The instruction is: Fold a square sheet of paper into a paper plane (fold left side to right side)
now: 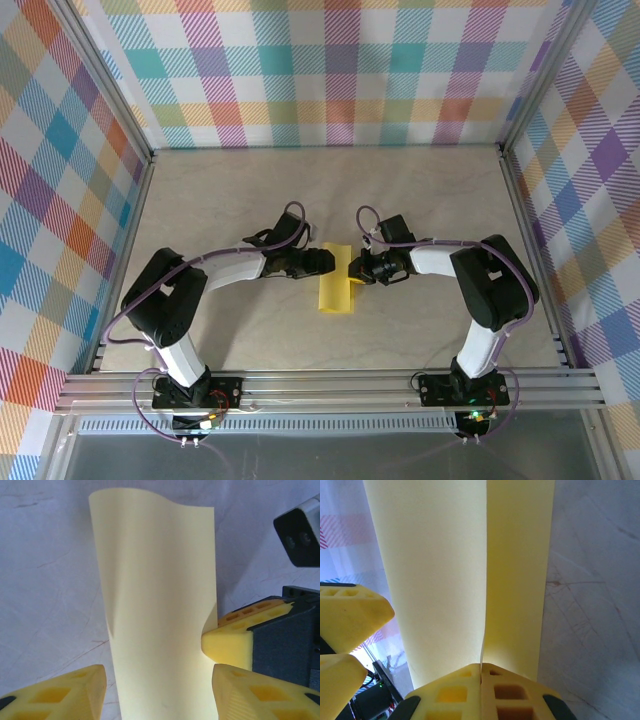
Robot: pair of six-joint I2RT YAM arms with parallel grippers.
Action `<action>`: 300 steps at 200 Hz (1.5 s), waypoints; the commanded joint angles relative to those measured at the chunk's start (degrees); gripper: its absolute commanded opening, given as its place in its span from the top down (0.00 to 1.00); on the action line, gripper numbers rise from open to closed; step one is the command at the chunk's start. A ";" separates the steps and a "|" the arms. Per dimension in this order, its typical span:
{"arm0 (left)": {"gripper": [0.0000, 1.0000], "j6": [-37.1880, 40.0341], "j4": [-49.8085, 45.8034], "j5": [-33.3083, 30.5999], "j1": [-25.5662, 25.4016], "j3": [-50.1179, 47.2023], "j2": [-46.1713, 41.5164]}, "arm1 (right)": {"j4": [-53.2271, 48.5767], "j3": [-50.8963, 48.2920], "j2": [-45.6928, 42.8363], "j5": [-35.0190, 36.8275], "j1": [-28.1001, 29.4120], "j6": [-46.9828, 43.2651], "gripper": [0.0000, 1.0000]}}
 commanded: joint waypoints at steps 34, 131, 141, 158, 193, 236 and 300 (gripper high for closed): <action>0.46 0.80 -0.79 0.66 -0.46 1.83 3.56 | -1.51 1.30 1.03 0.56 0.33 -1.38 0.94; 0.65 2.06 -4.31 -3.73 -1.61 1.79 7.43 | -5.22 1.14 -2.98 4.26 -0.79 -2.62 0.66; 0.65 2.06 -4.37 -3.92 -1.68 1.57 7.62 | -6.15 1.03 -4.33 5.24 -1.28 -2.74 0.61; 0.65 2.08 -4.57 -4.43 -1.94 1.52 7.91 | -7.07 0.66 -6.88 6.43 -2.03 -2.89 0.56; 0.65 2.81 -6.05 -5.66 -2.62 2.17 8.55 | -8.76 0.33 -11.14 8.04 -2.82 -3.29 0.49; 0.61 3.08 -6.89 -6.20 -3.44 3.68 9.80 | -10.18 0.33 -12.50 8.50 -2.93 -3.72 0.47; 0.56 3.07 -9.40 -7.31 -4.41 7.10 12.11 | -9.53 -0.55 -12.28 7.64 -2.94 -3.38 0.47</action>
